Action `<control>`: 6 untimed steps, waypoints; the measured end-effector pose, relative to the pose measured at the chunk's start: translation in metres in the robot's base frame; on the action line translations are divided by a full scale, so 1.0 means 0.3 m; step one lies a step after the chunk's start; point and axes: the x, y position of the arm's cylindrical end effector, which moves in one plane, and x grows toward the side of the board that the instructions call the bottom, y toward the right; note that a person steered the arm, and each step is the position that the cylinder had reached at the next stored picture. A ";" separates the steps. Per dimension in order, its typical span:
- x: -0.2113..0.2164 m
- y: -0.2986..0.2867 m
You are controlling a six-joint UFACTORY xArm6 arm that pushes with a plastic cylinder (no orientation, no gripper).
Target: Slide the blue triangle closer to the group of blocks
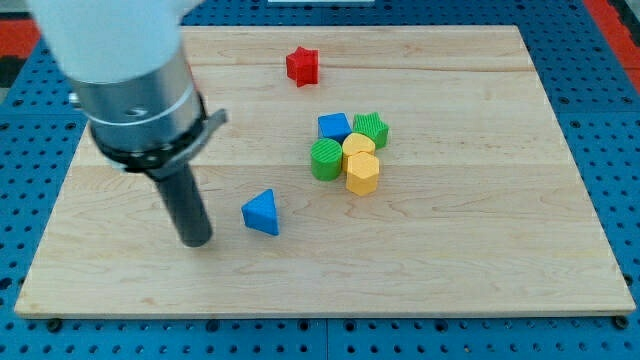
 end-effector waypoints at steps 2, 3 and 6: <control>-0.111 -0.045; -0.154 0.121; -0.079 0.224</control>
